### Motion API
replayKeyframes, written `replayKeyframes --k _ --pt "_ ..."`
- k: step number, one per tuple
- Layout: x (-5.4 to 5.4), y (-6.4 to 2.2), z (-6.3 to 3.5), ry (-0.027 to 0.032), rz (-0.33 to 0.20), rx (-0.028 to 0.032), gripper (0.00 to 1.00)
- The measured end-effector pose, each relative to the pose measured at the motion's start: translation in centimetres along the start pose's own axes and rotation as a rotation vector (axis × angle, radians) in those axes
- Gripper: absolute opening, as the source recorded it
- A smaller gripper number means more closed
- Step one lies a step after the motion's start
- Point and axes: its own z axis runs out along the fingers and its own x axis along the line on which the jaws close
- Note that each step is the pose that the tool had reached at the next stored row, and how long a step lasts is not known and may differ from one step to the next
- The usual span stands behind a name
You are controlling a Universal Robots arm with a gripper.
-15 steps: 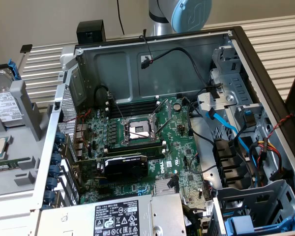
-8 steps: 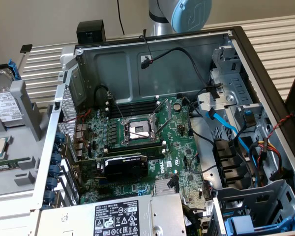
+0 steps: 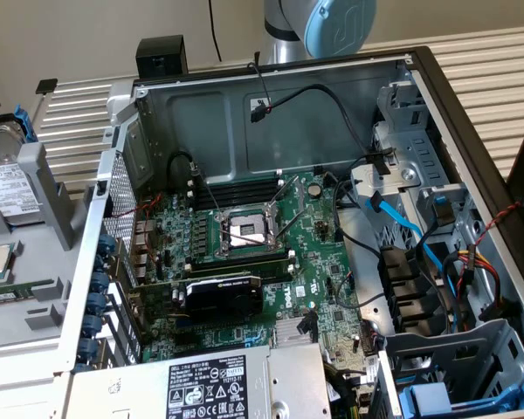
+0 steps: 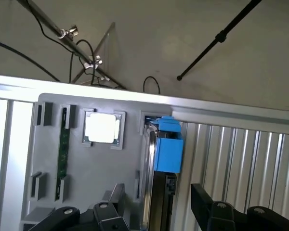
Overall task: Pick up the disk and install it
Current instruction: 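Pick up the disk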
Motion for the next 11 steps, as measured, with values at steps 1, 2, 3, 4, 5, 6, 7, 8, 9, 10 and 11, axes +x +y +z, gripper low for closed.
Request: replayKeyframes --k 1,2,3,4,5,6,7,8,9,10,11 --pt "0.0 0.00 0.17 -0.0001 -0.007 -0.0002 0.66" --pt "0.0 0.00 0.35 -0.0001 -0.014 -0.0003 0.66" --pt "0.0 0.00 0.55 -0.0002 -0.020 -0.0003 0.66" --pt "0.0 0.00 0.71 -0.0003 -0.025 -0.0005 0.66" --pt "0.0 0.01 0.89 -0.0004 -0.028 -0.0008 0.66" --pt "0.0 0.01 1.03 -0.0006 -0.030 -0.0022 0.66" --pt "0.0 0.00 1.11 -0.0011 -0.030 -0.0054 0.66" --pt "0.0 -0.01 1.16 -0.0022 -0.029 -0.0123 0.66" --pt "0.0 -0.01 1.19 -0.0039 -0.029 -0.0252 0.66" --pt "0.0 -0.01 1.22 -0.0056 -0.029 -0.0371 0.66" --pt "0.0 -0.02 1.29 -0.0080 -0.028 -0.0433 0.66"
